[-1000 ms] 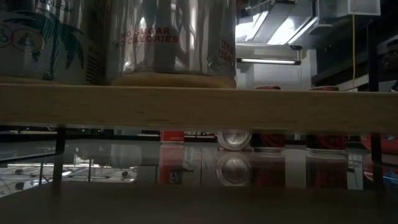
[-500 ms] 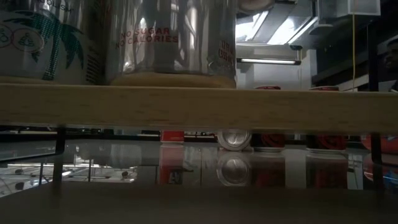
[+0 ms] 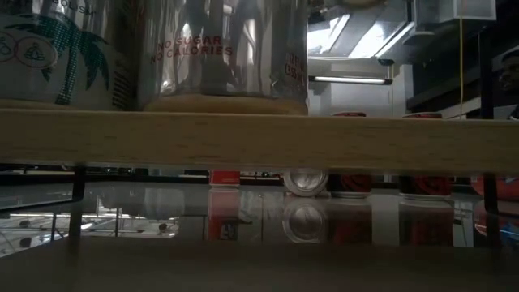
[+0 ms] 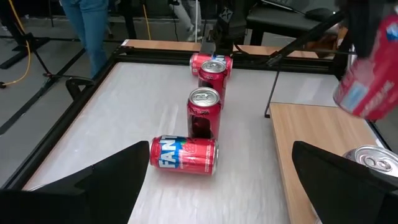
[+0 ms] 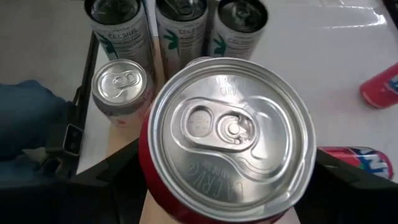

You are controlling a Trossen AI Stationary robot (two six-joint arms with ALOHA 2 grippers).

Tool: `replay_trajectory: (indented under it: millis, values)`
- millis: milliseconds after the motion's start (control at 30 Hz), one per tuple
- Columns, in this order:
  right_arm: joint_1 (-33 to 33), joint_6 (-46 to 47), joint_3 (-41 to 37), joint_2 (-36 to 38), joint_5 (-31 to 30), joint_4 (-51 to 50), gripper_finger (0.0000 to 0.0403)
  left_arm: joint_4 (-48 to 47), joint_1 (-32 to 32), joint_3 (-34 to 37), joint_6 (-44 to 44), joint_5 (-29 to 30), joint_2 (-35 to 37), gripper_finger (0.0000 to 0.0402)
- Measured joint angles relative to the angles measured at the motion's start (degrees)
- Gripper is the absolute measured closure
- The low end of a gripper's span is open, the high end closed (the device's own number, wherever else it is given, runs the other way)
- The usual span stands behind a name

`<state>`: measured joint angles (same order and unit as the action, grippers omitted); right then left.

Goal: Place canned beverage on shelf
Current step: Put the red soda can on the shelf aligned with the silver soda can

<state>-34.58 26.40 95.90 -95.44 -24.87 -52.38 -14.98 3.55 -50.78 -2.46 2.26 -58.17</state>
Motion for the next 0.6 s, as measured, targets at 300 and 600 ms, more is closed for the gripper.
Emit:
replay_trajectory:
  millis: [300, 600]
  values:
    - [0.01, -0.03, -0.02, -5.21, 1.35, 3.15, 0.0109, 0.00, 0.00, 0.00, 0.01, 0.00, 0.00, 0.0014]
    - [-1.30, -0.05, -0.02, -5.88, -0.76, 3.07, 0.0109, 0.00, 0.00, 0.00, 0.02, -0.01, 0.00, 0.0014]
